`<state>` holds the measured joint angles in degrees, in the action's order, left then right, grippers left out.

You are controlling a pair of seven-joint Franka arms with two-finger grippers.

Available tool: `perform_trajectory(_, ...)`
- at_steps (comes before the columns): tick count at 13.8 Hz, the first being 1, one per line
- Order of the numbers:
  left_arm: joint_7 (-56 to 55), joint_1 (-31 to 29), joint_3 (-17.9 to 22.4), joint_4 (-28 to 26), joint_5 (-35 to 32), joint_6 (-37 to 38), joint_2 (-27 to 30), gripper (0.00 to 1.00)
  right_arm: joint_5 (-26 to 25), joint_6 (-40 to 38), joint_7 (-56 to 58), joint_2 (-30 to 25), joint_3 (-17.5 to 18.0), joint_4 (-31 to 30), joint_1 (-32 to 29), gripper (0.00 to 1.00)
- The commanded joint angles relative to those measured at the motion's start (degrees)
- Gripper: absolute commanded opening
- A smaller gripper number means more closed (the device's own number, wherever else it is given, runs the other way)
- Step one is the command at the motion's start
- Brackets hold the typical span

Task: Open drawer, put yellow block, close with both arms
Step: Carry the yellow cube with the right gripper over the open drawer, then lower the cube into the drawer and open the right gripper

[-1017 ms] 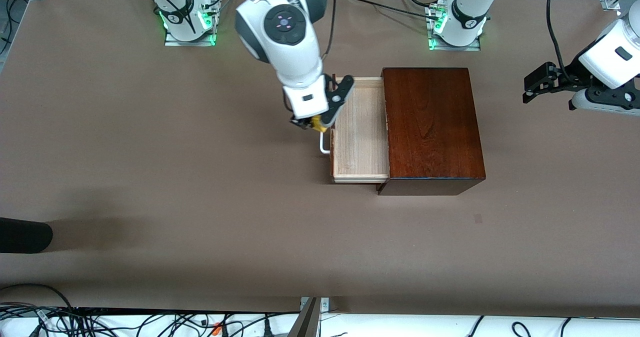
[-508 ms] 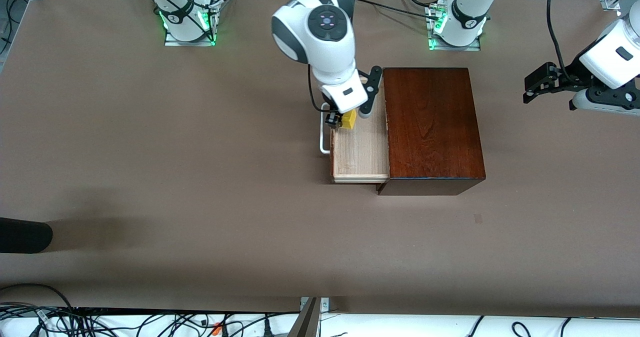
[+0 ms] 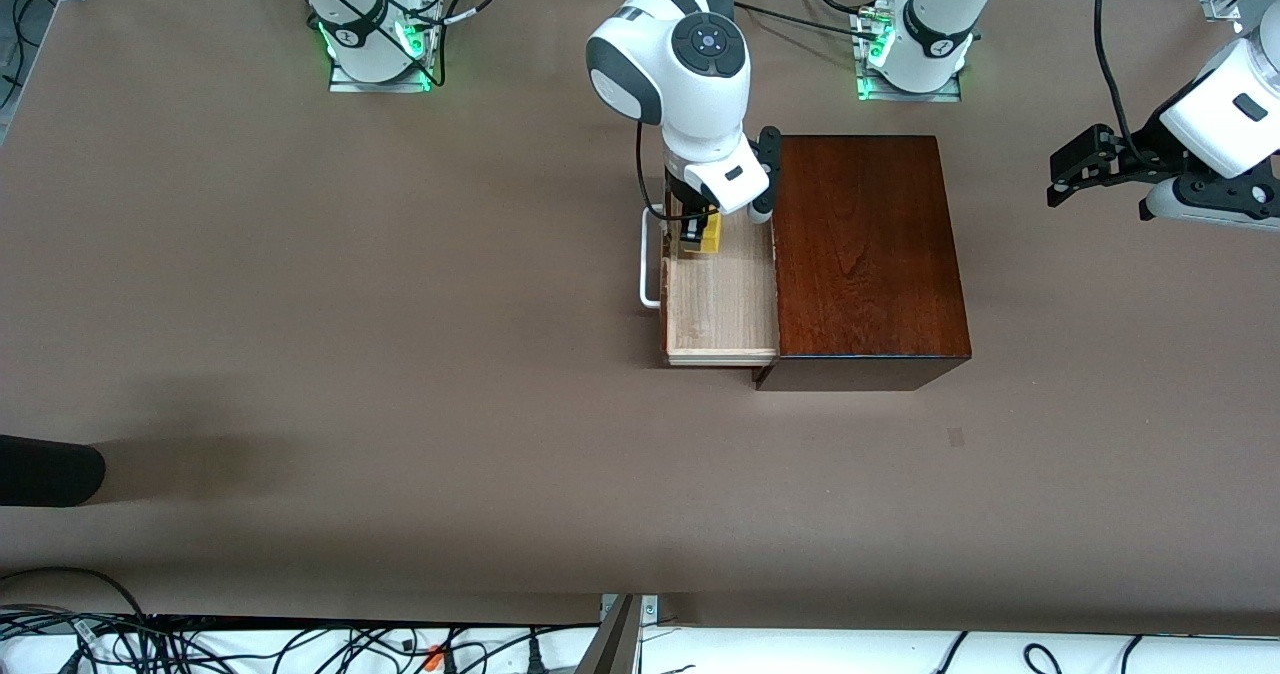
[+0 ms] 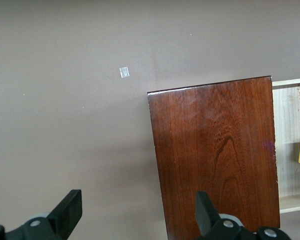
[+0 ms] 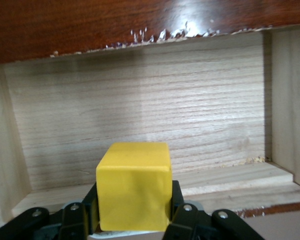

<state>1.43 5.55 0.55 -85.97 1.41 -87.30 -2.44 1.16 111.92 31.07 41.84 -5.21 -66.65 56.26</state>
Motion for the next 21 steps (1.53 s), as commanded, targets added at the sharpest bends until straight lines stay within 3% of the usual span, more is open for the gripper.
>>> perform_trajectory(1,0.5,0.1,0.0,-0.2,-0.1,0.5,0.4,1.0,-1.2,1.9,2.6,3.0,-0.1,2.0,0.3,0.27)
perform_trajectory(8,0.8,0.1,0.0,-0.3,-0.4,0.9,0.4,1.0,-2.7,1.9,2.9,4.4,-0.1,1.4,0.8,0.28)
perform_trajectory(9,0.8,0.1,0.0,-0.3,-0.4,0.9,0.3,1.0,-2.7,1.9,2.2,4.4,-0.1,1.4,0.9,0.99)
perform_trajectory(15,1.1,0.1,0.0,-0.2,-0.4,1.0,0.2,1.0,-2.0,0.0,2.2,2.8,-0.6,2.1,0.5,1.0)
perform_trajectory(18,1.1,0.1,0.0,-0.1,-0.4,1.0,0.2,1.0,0.4,-1.9,1.8,-2.6,-1.0,2.2,-1.6,1.0)
perform_trajectory(21,1.1,0.0,0.1,0.1,-0.2,0.7,0.1,1.0,3.7,-2.4,1.9,-7.5,-0.9,2.1,-8.1,1.0)
